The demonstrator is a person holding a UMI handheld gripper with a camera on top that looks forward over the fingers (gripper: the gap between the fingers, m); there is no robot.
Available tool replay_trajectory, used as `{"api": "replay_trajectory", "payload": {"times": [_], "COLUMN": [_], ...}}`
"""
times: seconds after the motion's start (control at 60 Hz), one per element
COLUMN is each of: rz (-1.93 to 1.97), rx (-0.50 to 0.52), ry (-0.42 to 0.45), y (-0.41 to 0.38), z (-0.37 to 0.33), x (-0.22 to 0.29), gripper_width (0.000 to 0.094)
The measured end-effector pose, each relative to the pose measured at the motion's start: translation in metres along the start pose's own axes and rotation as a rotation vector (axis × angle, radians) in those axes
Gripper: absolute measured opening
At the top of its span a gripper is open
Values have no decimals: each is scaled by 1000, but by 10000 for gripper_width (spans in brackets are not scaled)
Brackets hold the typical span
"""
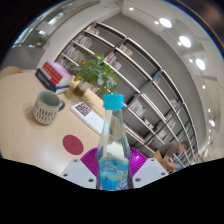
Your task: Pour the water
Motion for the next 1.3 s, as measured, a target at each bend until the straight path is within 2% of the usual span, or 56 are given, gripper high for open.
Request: {"api": "replay_trajectory", "payload": {"times": [0.217, 0.283, 0.567, 0.817, 1.017, 1.133, 1.25, 1.3], "rz": [-618, -775, -1354, -1618, -1467, -1110, -637, -435], "rx": [57, 76, 29, -24, 4, 13, 76, 48], "ry": [-33, -19, -25, 72, 69, 83, 112, 115], "y": [-42, -53, -88, -116, -115, -107, -91, -86], "z": [48, 63, 98, 105, 98, 80, 61, 51], "x": [56, 68, 102, 123, 131, 154, 182, 194], "gripper_width": [355, 356, 371, 371, 371, 370, 372, 373]}}
Point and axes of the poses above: the point between the fingertips, and its own axes, seen from behind it with the camera up: y to the right, x up, z forward, the way the camera looks, the point moved 7 cm from there along -z, backward, against the way the camera looks, and after that the axes turned 10 degrees about z, right-handed, at the moved point
